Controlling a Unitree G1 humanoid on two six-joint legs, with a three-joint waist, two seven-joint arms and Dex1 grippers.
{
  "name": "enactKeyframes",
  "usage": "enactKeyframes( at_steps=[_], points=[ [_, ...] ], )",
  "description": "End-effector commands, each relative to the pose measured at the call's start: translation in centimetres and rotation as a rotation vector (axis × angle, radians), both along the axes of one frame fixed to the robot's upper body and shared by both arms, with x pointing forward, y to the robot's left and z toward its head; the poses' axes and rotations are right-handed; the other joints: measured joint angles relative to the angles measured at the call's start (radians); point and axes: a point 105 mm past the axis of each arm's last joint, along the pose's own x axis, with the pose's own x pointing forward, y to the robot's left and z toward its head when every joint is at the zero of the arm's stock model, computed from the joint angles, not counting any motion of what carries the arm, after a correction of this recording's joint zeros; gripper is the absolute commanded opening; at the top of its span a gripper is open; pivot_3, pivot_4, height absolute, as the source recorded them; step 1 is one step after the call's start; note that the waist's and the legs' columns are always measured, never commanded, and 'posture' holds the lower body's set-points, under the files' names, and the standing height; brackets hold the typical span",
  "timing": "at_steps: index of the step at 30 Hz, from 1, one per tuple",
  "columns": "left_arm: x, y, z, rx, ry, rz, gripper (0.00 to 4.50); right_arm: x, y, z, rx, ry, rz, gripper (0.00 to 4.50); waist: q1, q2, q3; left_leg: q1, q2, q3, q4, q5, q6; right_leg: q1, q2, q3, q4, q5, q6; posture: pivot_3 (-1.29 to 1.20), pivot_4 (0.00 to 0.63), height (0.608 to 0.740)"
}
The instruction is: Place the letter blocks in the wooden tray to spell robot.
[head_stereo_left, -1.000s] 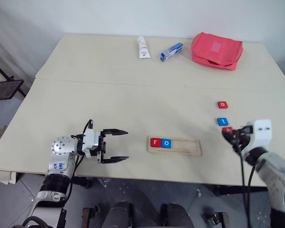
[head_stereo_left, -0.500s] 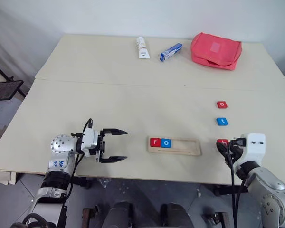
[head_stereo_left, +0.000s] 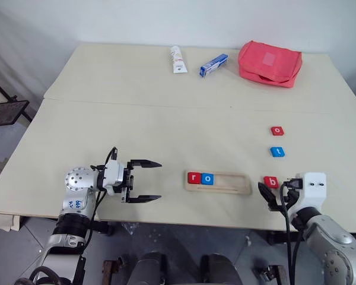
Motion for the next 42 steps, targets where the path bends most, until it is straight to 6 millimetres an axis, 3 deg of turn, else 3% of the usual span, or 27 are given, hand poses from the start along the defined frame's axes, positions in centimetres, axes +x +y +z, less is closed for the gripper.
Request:
enactKeyframes(
  at_steps=[1, 4, 9, 18, 22, 29, 32, 39, 42],
  points=[
    [-0.1, -0.2, 0.7, -0.017, -0.033, -0.008, 4.5, -0.3, 0.8, 2.0, -0.049, -0.067, 0.133, 4.48, 0.0, 0.0, 0.0, 0.0, 0.0, 0.0, 0.0, 0.0, 0.0, 0.0, 0.0, 0.0, 0.0, 0.0, 0.0, 0.0, 0.15, 0.74],
    [0.1, -0.3, 0.7, -0.018, -0.034, -0.011, 4.5, -0.9, 0.6, 2.2, -0.183, 0.008, 0.366, 4.48, 0.0, 0.0, 0.0, 0.0, 0.0, 0.0, 0.0, 0.0, 0.0, 0.0, 0.0, 0.0, -0.001, 0.0, 0.0, 0.0, 0.15, 0.74],
    [0.2, -0.5, 0.8, -0.023, -0.035, -0.016, 4.5, -0.7, -0.5, 2.4, -0.332, 0.075, 0.597, 4.48, 0.003, -0.001, 0.0, 0.0, 0.0, 0.0, 0.001, 0.0, 0.001, 0.003, 0.0, -0.001, -0.004, 0.0, 0.0, 0.0, 0.15, 0.74],
    [-0.1, -0.5, 0.7, -0.032, -0.039, -0.001, 4.5, 3.1, -4.4, 2.8, -0.592, 0.17, 0.831, 4.48, 0.0, -0.002, 0.001, 0.0, 0.001, 0.001, 0.002, 0.0, 0.002, 0.003, -0.001, -0.003, -0.004, 0.0, 0.0, 0.0, 0.15, 0.74],
    [-0.4, -0.3, 0.6, -0.032, -0.039, 0.013, 4.5, 4.4, -4.6, 2.6, -0.598, 0.176, 0.894, 4.48, 0.001, -0.002, 0.001, -0.001, 0.0, 0.002, 0.002, 0.0, 0.002, 0.003, -0.002, -0.004, -0.004, 0.0, 0.0, 0.0, 0.15, 0.74],
    [-0.9, -0.1, 0.4, -0.032, -0.037, 0.039, 4.5, 4.8, -3.7, 1.3, -0.596, 0.202, 1.0, 4.48, 0.002, -0.002, 0.001, -0.001, 0.0, 0.0, 0.003, 0.0, 0.002, 0.003, -0.003, -0.008, -0.004, 0.0, 0.0, 0.0, 0.15, 0.74],
    [-0.9, 0.0, 0.4, -0.033, -0.037, 0.046, 4.5, 4.8, -3.3, 1.1, -0.585, 0.199, 1.013, 3.82, 0.002, -0.002, 0.001, -0.001, 0.0, 0.0, 0.003, 0.0, 0.002, 0.003, -0.004, -0.01, -0.004, 0.0, 0.0, 0.0, 0.15, 0.74],
    [-0.8, -0.1, 0.4, -0.036, -0.037, 0.053, 4.5, 5.1, -3.1, 1.6, -0.585, 0.196, 0.986, 1.49, -0.001, -0.002, 0.001, -0.001, 0.0, 0.0, 0.003, 0.0, 0.002, 0.004, -0.004, -0.01, -0.004, 0.0, 0.0, 0.0, 0.15, 0.74],
    [-0.8, -0.1, 0.4, -0.036, -0.036, 0.052, 4.5, 5.5, -2.7, 3.1, -0.577, 0.162, 0.954, 1.46, 0.0, -0.002, 0.001, -0.001, 0.001, 0.0, 0.004, 0.0, 0.002, 0.004, -0.004, -0.01, -0.004, 0.0, 0.0, 0.0, 0.15, 0.74]
  ],
)
